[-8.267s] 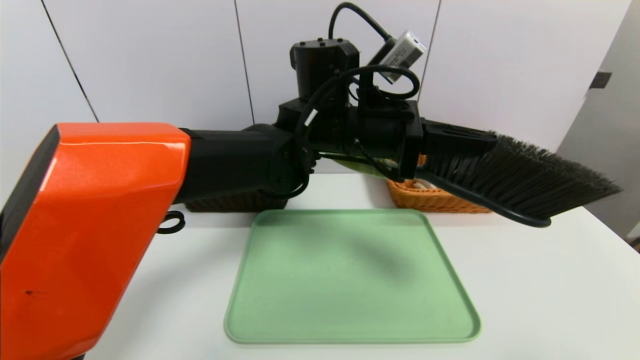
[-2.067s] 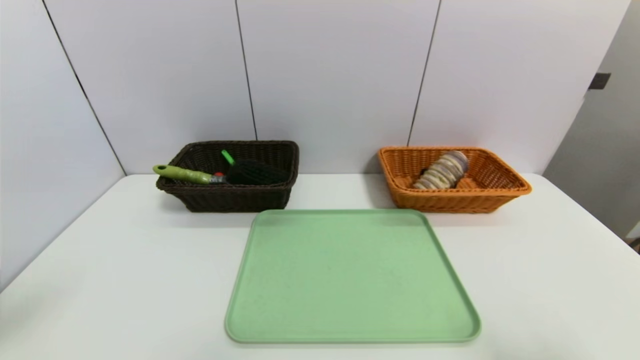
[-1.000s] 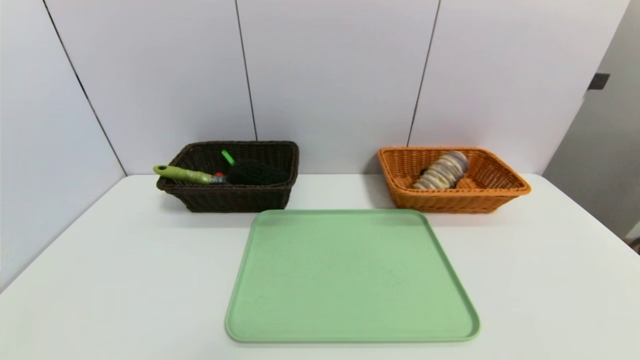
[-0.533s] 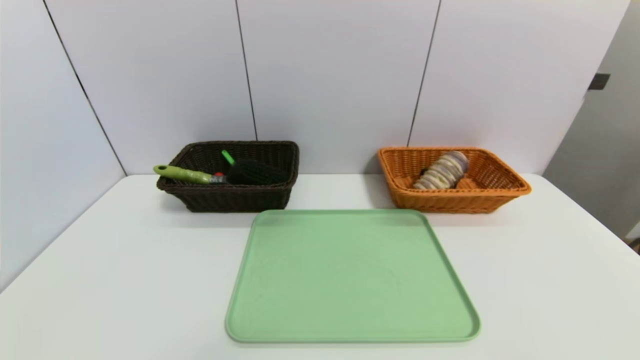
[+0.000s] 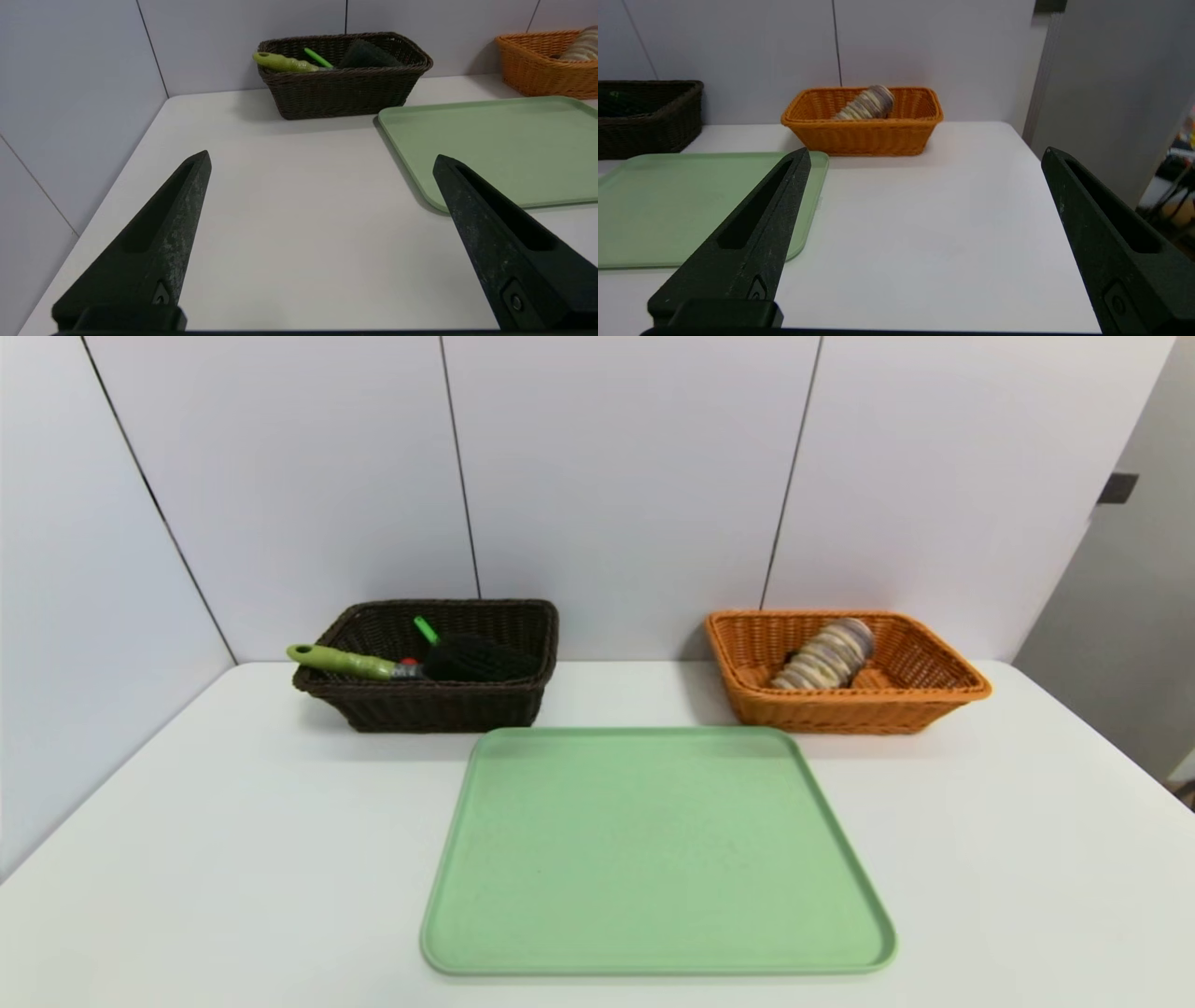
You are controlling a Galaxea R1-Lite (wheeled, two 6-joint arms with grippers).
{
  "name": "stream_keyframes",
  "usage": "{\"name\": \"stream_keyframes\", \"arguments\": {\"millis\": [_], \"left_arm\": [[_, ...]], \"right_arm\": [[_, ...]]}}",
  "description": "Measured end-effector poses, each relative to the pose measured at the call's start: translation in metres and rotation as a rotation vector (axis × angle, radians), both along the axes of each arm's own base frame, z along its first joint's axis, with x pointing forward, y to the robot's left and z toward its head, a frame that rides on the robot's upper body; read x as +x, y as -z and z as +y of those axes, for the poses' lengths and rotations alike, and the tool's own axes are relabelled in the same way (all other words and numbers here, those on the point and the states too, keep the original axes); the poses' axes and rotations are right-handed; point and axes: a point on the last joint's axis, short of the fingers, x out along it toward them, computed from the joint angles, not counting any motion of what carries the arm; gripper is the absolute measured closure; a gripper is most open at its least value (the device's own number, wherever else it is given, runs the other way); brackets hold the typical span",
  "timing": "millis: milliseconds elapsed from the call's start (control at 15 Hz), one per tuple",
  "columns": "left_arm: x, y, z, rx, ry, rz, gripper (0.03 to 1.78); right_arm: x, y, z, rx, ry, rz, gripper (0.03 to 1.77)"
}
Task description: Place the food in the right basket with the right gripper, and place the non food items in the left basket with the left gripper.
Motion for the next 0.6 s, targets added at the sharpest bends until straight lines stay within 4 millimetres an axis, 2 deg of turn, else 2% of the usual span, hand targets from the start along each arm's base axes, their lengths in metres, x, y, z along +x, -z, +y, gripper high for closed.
{"name": "stream_keyframes", "arguments": {"millis": [200,400,600], "left_arm": [[0.017,0.017,0.000,0.042,-0.010,-0.060,0.12],[0.033,0.036,0.000,0.060,-0.013,-0.106,0.12],[0.046,0.063,-0.001,0.055,-0.002,-0.051,0.12]], "right_arm": [[0.016,0.022,0.001,-0.101,-0.008,-0.038,0.09],[0.042,0.060,0.001,-0.156,-0.004,-0.063,0.09],[0.050,0.079,0.001,-0.153,-0.008,-0.017,0.09]]}}
